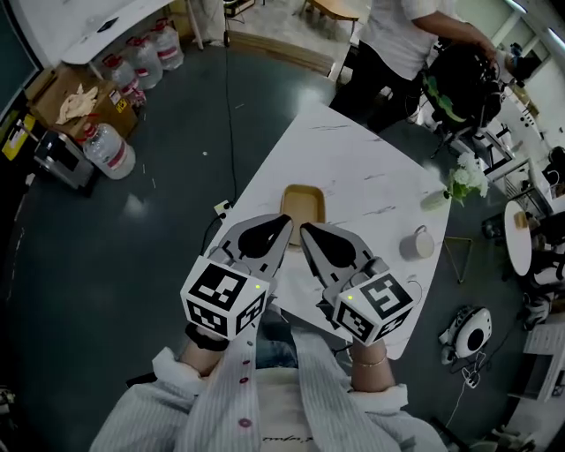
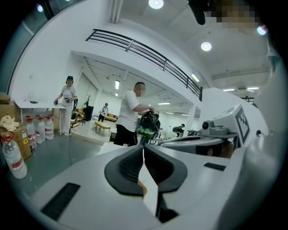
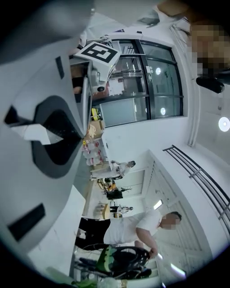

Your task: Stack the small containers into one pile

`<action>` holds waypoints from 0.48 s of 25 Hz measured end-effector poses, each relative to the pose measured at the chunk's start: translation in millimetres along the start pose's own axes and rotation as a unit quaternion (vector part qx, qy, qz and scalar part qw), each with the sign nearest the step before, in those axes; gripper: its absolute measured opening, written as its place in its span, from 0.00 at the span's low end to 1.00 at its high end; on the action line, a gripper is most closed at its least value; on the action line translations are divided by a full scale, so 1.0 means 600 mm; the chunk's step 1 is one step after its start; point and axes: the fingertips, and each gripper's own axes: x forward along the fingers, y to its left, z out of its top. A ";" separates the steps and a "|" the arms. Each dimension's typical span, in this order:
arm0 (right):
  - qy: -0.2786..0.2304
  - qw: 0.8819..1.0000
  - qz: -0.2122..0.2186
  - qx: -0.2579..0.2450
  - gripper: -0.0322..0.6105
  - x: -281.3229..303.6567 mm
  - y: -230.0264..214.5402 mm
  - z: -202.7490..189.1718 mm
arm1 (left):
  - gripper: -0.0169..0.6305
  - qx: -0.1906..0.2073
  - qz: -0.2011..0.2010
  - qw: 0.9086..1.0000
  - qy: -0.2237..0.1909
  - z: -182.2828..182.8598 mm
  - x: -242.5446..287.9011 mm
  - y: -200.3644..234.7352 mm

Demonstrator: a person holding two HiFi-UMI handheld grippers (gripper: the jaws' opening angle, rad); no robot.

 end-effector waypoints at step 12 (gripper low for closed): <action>-0.009 0.999 -0.049 0.015 0.07 0.020 -0.015 0.017 | 0.06 0.012 -0.038 0.999 -0.008 0.039 0.002 0.026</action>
